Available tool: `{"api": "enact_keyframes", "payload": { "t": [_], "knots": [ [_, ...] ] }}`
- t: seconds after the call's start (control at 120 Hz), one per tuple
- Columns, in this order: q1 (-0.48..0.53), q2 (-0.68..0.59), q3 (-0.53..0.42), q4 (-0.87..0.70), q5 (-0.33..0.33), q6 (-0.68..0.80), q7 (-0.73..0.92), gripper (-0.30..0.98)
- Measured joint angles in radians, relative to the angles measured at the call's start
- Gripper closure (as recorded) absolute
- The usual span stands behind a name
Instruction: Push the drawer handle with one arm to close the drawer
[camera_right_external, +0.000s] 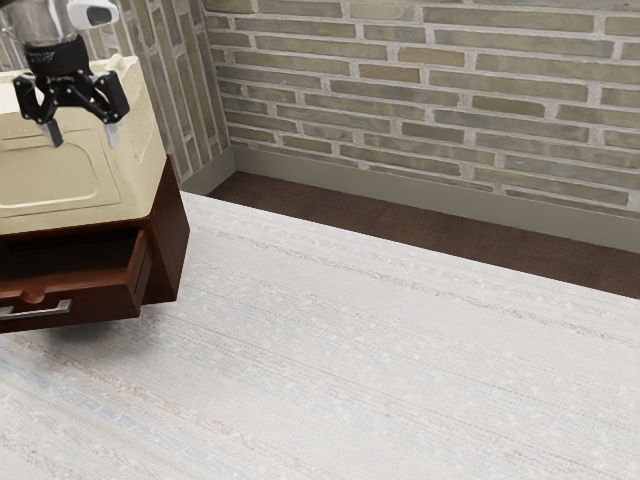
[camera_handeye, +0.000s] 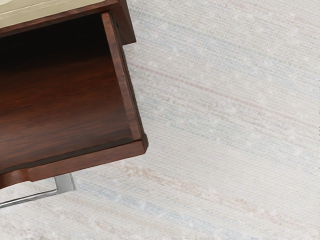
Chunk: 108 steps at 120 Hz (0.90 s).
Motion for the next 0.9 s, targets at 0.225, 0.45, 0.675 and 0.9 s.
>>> {"api": "enact_keyframes", "payload": {
  "t": [0.225,0.45,0.675,0.9],
  "knots": [
    [-0.005,-0.038,-0.003,0.051,0.004,-0.030,-0.051,0.00],
    [-0.021,-0.064,-0.044,0.184,-0.007,-0.054,-0.067,0.00],
    [-0.034,-0.093,-0.065,0.168,0.010,-0.134,-0.096,0.40],
    [-0.025,-0.233,-0.079,-0.125,0.081,-0.163,-0.196,0.68]
  ]
}}
